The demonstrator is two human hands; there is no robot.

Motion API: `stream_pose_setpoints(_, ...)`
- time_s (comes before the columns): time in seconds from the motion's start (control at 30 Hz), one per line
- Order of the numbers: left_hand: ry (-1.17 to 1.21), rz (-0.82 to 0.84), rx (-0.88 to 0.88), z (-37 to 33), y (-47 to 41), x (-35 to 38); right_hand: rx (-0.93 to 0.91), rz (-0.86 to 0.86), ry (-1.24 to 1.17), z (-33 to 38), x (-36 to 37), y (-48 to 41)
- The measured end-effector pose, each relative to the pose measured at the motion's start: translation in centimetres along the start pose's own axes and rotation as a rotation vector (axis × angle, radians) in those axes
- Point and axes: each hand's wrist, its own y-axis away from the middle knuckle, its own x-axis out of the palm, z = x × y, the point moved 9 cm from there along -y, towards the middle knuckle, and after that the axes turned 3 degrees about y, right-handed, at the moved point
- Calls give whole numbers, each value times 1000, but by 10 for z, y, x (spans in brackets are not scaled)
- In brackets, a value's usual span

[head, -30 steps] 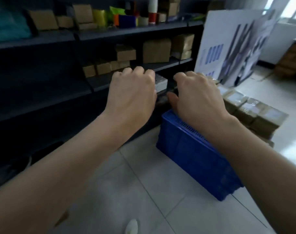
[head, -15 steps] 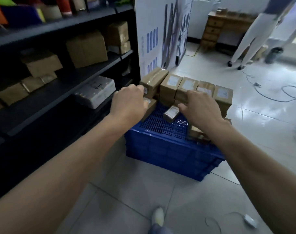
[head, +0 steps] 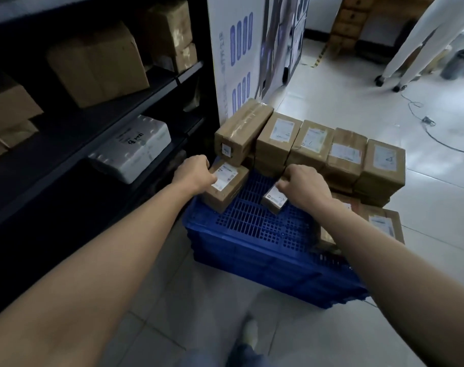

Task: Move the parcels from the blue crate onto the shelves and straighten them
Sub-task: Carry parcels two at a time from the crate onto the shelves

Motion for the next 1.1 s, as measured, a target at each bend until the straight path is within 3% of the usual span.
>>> stream_pose_setpoints(0.23, 86, 142, -157, 61, -104, 57, 143, 136, -85, -34, 89, -80)
stream_pose_setpoints(0.37, 187, 184, -220, 90, -161, 101, 255, 127, -178, -66, 146, -116)
stream_pose_setpoints(0.5, 307, 251, -307, 121, -198, 149, 488, 182, -259, -121, 211, -133)
stream_pose_setpoints(0.73, 451, 317, -401, 158, -245, 195, 872, 217, -722, -178, 299, -150)
stream_pose_setpoints(0.97, 396, 502, -415, 147, -239, 241, 922, 167, -913, -192, 334, -169)
stream_pose_setpoints(1.1, 508, 562, -450, 134, -229, 271, 899, 145, -956, -198, 343, -175)
